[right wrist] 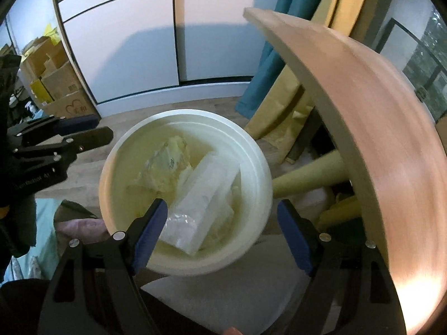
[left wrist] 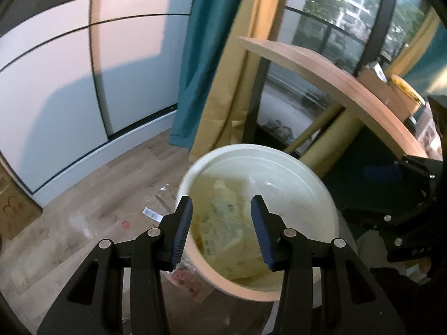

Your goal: Collect trash

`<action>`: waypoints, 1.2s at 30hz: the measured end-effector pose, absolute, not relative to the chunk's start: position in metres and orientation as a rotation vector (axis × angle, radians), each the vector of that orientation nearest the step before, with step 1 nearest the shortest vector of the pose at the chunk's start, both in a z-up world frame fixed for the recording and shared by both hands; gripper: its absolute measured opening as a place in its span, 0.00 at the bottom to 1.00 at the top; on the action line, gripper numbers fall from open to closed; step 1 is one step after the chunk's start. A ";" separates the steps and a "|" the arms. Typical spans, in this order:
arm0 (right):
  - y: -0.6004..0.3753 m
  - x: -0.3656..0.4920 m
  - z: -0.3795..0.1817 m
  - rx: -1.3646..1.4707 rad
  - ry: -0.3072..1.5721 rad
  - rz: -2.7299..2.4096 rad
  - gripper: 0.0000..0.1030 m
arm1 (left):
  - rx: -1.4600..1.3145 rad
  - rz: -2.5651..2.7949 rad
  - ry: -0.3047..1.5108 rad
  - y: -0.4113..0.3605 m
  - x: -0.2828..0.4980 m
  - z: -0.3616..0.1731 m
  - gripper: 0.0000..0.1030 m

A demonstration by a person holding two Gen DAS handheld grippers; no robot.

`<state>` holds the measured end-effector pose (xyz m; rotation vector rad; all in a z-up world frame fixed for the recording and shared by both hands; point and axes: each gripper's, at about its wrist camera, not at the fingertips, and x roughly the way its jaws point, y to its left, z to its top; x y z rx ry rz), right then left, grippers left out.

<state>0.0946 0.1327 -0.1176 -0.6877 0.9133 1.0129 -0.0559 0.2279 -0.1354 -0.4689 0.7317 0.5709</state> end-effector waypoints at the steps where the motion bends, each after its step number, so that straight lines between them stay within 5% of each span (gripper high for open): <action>1: 0.126 0.094 -0.115 -0.674 0.911 1.011 0.78 | -0.456 0.566 0.734 0.222 -0.054 -0.134 0.45; 36: -0.068 0.086 -0.054 -0.367 0.796 0.778 0.78 | -0.142 0.262 0.584 0.069 -0.001 -0.046 0.52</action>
